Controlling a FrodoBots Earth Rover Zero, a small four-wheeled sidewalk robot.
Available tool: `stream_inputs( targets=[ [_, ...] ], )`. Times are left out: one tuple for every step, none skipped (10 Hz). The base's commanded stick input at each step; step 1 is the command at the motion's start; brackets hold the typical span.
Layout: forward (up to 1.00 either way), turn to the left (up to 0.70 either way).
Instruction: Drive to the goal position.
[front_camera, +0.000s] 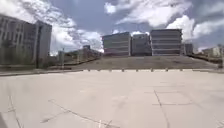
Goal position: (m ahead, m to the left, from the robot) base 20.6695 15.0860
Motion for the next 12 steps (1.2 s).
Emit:
stream_inputs(
  targets=[
    [1.0, 0.05],
    [1.0, 0.05],
    [1.0, 0.05],
    [1.0, 0.05],
    [1.0, 0.05],
    [1.0, 0.05],
    [1.0, 0.05],
    [1.0, 0.05],
    [1.0, 0.05],
    [1.0, 0.05],
    [1.0, 0.05],
    [1.0, 0.05]
  ],
)
